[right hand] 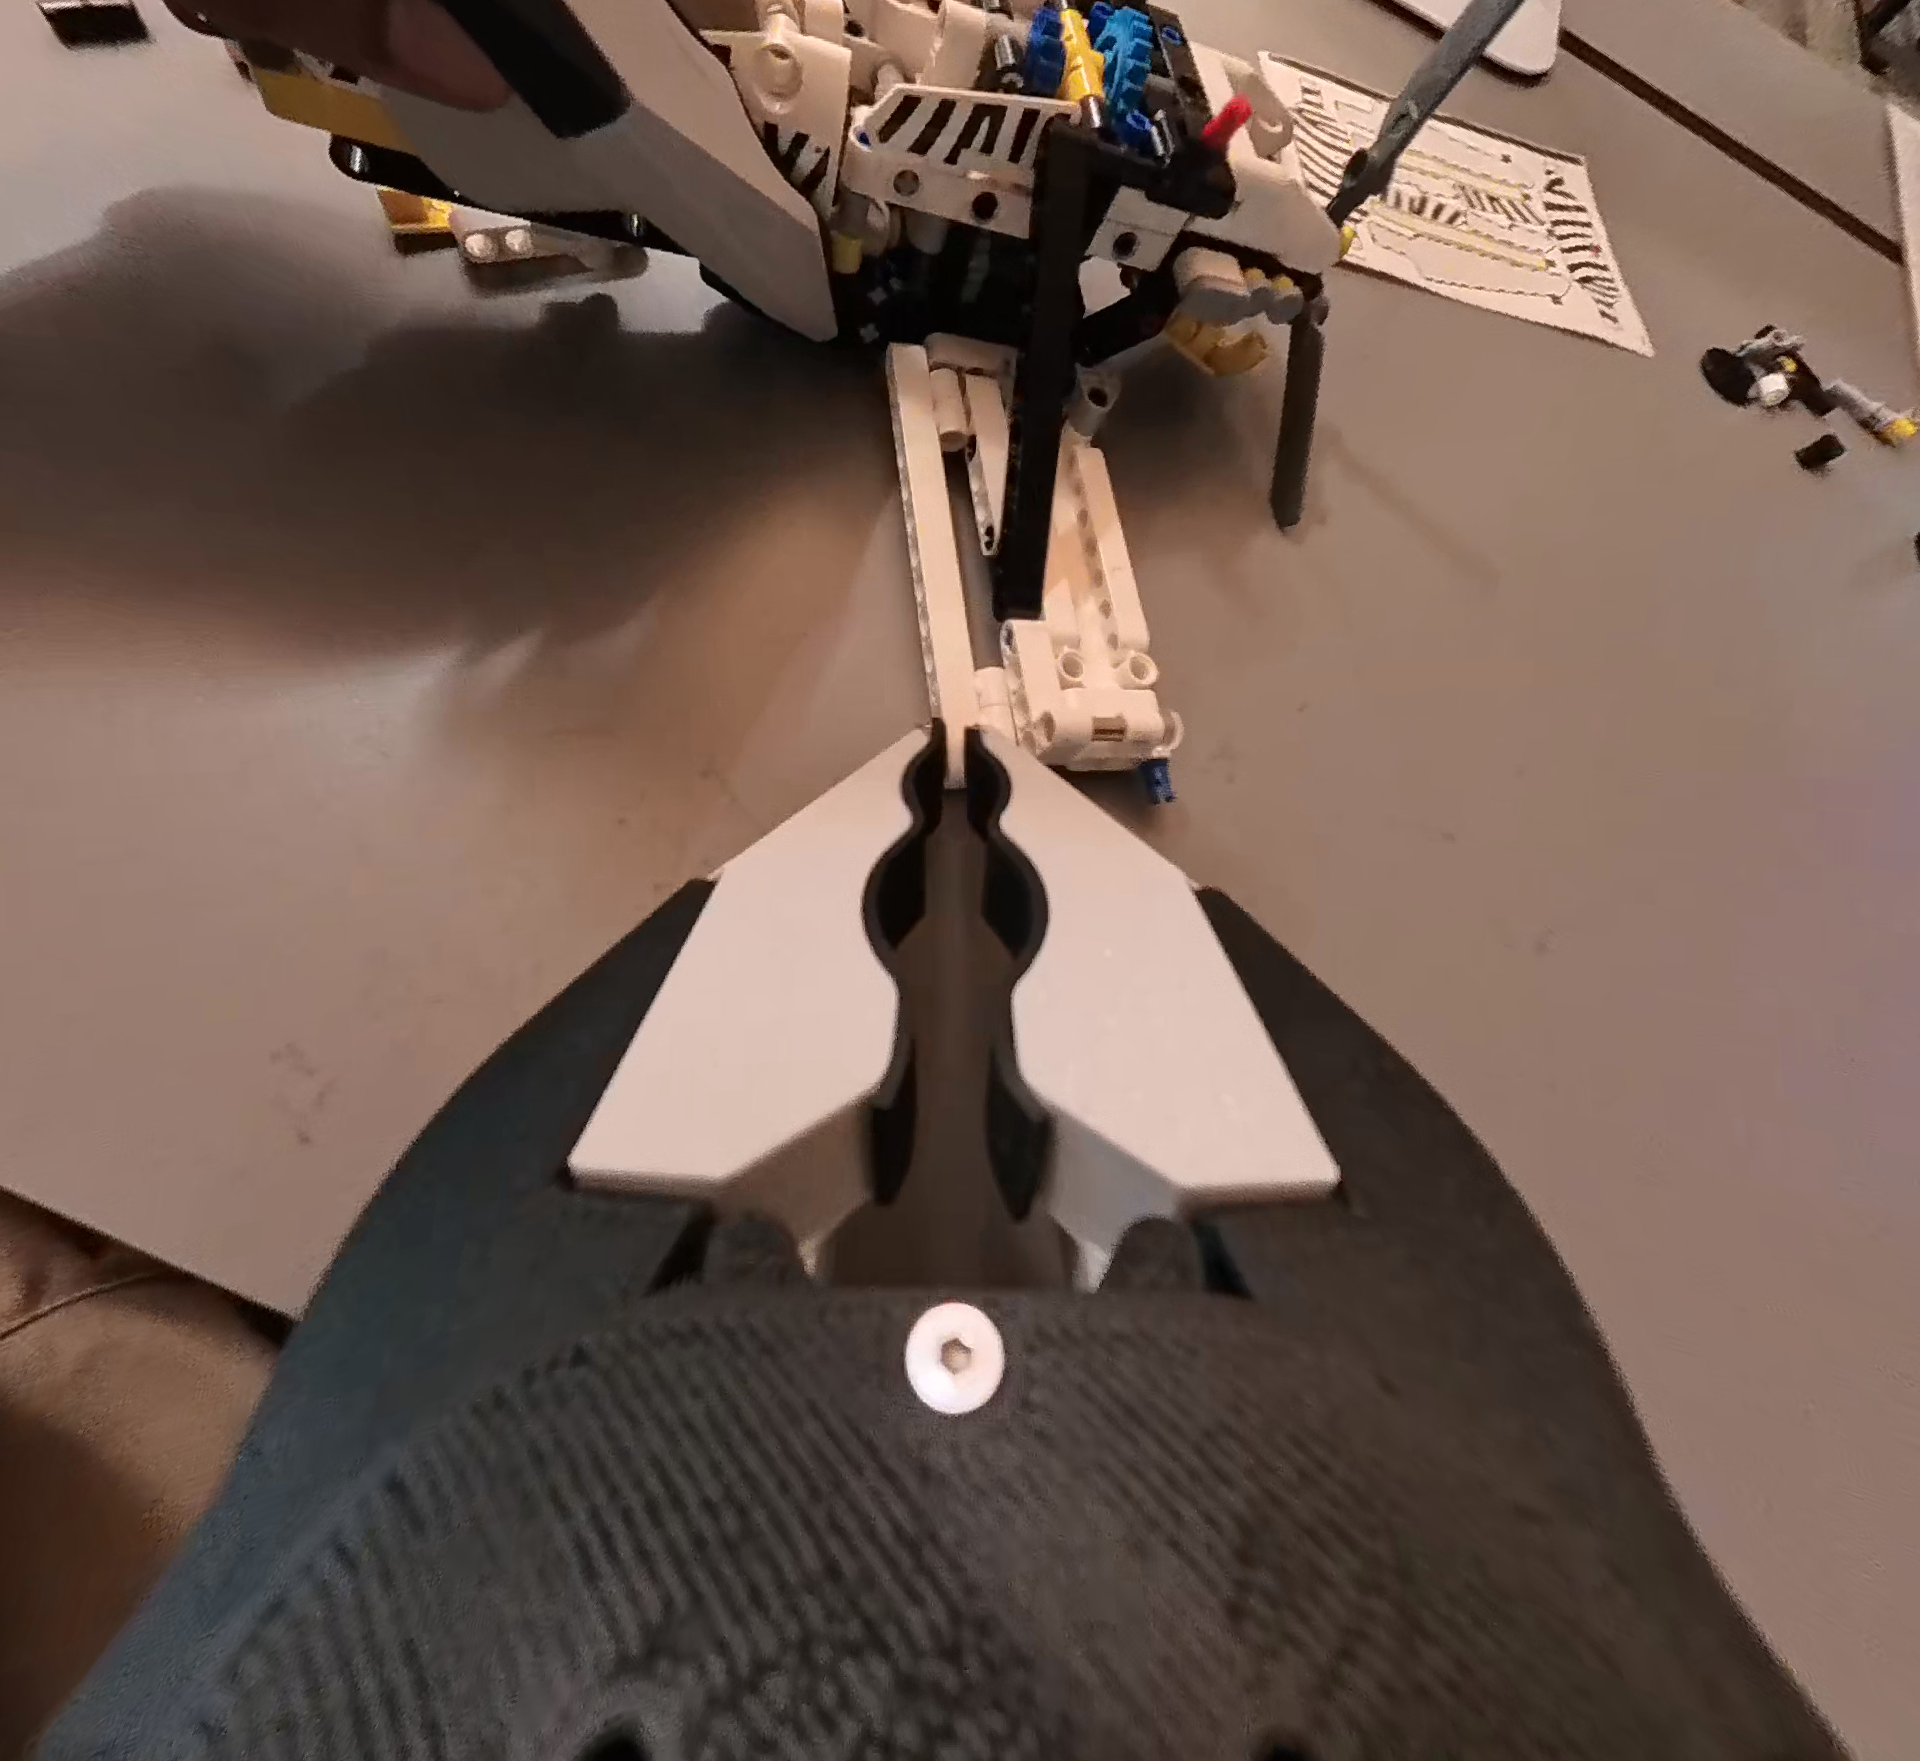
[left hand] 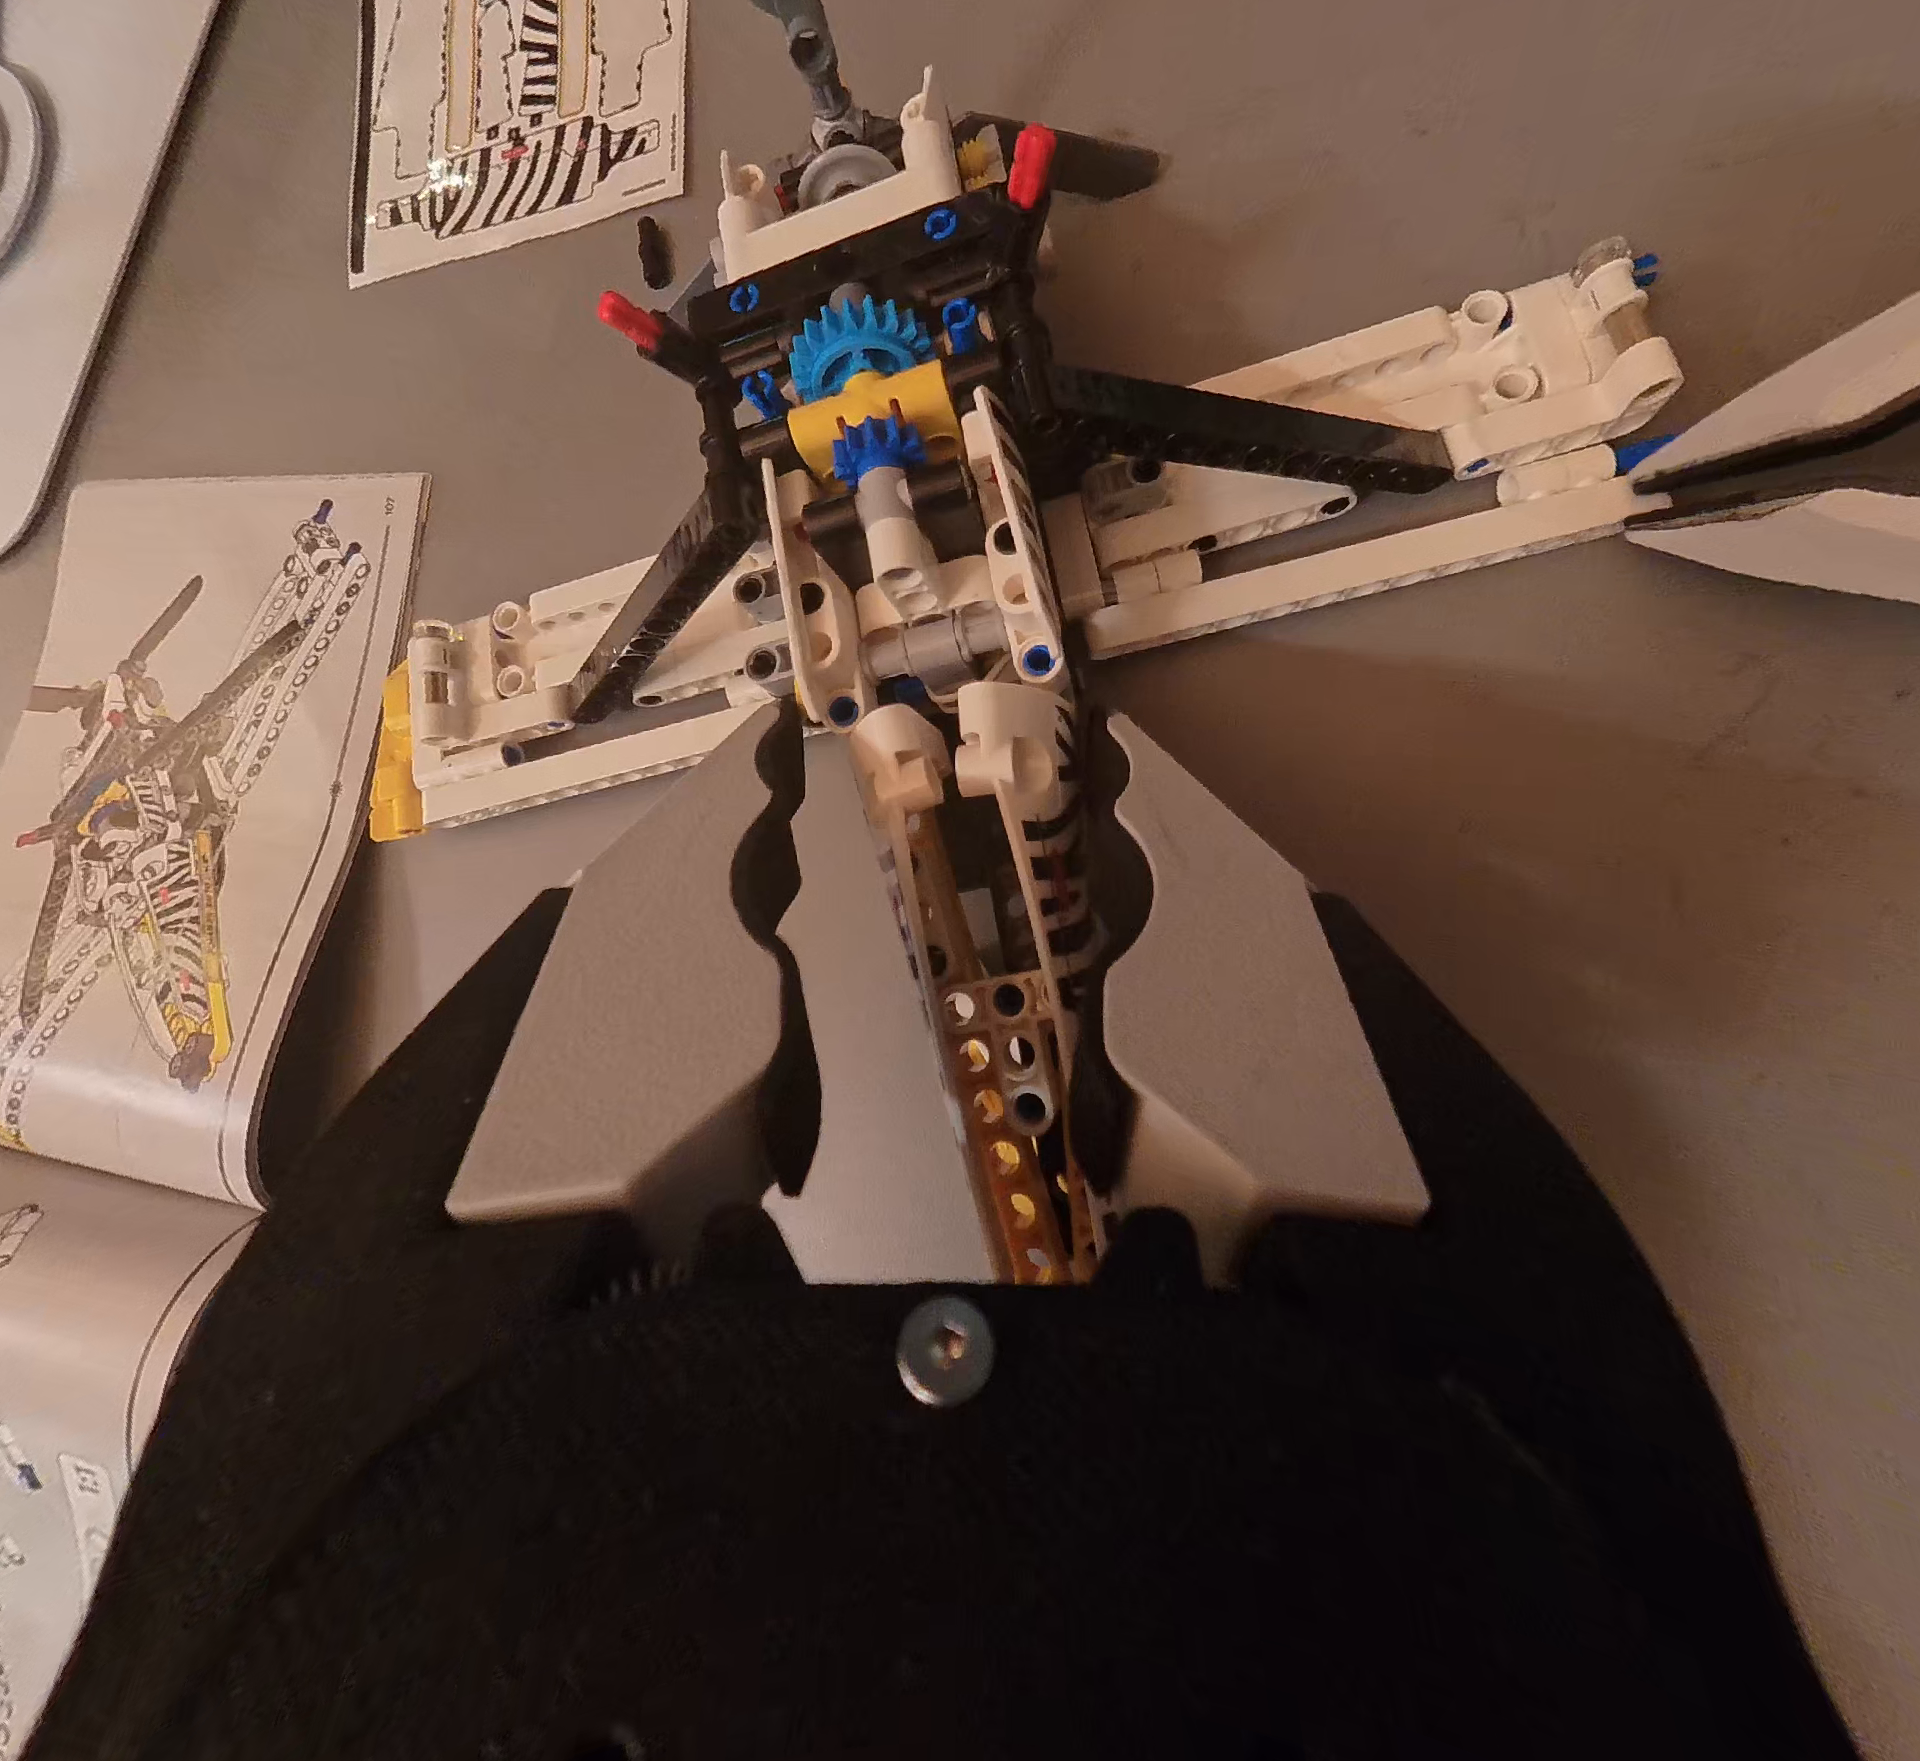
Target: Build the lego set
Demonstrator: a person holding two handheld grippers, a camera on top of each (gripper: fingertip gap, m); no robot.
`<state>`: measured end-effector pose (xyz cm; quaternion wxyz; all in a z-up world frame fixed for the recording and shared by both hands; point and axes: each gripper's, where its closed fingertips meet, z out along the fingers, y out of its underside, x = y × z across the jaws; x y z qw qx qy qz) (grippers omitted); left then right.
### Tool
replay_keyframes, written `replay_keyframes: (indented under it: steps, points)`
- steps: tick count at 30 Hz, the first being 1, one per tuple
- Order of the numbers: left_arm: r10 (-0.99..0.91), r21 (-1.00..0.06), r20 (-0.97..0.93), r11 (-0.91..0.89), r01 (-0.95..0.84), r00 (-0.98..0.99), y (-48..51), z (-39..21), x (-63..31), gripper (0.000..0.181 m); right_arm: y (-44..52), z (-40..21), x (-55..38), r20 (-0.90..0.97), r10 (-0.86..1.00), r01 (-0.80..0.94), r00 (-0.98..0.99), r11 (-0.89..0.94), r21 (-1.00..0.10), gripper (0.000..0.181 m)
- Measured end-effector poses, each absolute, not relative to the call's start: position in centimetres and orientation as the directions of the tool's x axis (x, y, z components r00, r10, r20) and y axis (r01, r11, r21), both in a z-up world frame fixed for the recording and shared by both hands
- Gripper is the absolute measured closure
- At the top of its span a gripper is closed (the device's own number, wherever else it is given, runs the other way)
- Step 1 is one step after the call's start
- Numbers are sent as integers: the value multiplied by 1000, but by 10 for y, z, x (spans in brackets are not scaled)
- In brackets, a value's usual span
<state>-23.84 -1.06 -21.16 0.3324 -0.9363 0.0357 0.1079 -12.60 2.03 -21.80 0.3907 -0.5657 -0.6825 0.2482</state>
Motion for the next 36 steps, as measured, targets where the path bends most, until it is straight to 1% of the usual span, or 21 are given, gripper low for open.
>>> replay_keyframes:
  steps: [9, 11, 16, 19, 23, 31, 36]
  points:
    - [5, -611, -232, -779, -141, 973, -11, -212, -238, 127, 19, -216, -128, 285, 956, 584, -69, 270, -765, 181]
    - [4, -610, -231, -780, -142, 973, -11, -213, -239, 127, 20, -214, -124, 274, 959, 590, -66, 259, -765, 176]
    - [4, -609, -230, -781, -141, 973, -11, -213, -238, 127, 19, -221, -118, 80, 995, 607, -55, 97, -788, 169]
    - [4, -606, -235, -783, -144, 972, -12, -213, -239, 126, 21, -223, -119, 24, 999, 609, -40, 43, -792, 172]
    - [3, -601, -243, -785, -148, 970, -12, -213, -239, 125, 24, -223, -121, 60, 998, 608, -24, 62, -792, 178]
    - [3, -598, -248, -788, -150, 969, -12, -213, -239, 125, 25, -220, -123, 117, 993, 592, -29, 111, -798, 177]
    - [4, -597, -241, -789, -145, 970, -13, -214, -240, 126, 33, -210, -110, 78, 997, 586, -9, 68, -807, 169]
